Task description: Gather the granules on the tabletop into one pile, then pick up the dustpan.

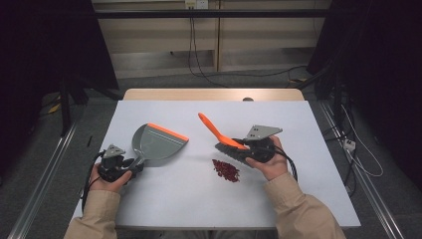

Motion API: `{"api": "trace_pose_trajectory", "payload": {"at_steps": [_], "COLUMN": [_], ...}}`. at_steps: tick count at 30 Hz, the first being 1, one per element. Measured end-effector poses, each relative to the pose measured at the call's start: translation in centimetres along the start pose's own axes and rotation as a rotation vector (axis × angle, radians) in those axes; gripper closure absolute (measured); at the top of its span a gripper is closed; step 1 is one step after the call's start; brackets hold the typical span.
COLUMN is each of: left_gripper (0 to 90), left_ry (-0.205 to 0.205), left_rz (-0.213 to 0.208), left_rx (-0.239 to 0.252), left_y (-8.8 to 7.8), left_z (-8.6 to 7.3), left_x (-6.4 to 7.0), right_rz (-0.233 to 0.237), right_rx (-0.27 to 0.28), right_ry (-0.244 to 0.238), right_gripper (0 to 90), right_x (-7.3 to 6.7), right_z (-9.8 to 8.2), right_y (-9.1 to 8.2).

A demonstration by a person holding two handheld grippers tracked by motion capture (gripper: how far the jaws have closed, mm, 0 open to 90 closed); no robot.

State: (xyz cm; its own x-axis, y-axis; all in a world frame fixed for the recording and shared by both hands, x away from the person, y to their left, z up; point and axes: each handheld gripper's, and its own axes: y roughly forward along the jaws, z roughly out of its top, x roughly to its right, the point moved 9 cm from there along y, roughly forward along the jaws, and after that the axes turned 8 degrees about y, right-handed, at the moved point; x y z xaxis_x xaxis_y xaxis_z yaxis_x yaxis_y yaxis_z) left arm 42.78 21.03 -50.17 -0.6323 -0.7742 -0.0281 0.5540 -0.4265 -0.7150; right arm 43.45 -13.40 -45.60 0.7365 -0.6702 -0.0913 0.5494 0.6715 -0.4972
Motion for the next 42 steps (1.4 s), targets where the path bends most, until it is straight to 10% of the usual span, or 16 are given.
{"api": "trace_pose_trajectory", "payload": {"at_steps": [13,22,42], "left_gripper": [62.9,63.4,63.2], "left_ry": [0.017,0.067,0.308], "left_rz": [-0.026,-0.086,-0.361], "left_rx": [-0.092,-0.046,-0.045], "left_y": [1.9,0.1,-3.3], "left_z": [0.4,0.9,0.5], "left_x": [0.2,0.8,8.5], "right_rz": [-0.017,-0.032,-0.183], "right_rx": [0.003,0.018,0.031], "right_ry": [0.027,0.049,0.238], "right_gripper": [71.3,71.4,71.4], "right_x": [0.5,0.9,2.0], "right_z": [-0.1,-0.1,-1.0], "right_y": [-0.4,-0.8,-1.6]}}
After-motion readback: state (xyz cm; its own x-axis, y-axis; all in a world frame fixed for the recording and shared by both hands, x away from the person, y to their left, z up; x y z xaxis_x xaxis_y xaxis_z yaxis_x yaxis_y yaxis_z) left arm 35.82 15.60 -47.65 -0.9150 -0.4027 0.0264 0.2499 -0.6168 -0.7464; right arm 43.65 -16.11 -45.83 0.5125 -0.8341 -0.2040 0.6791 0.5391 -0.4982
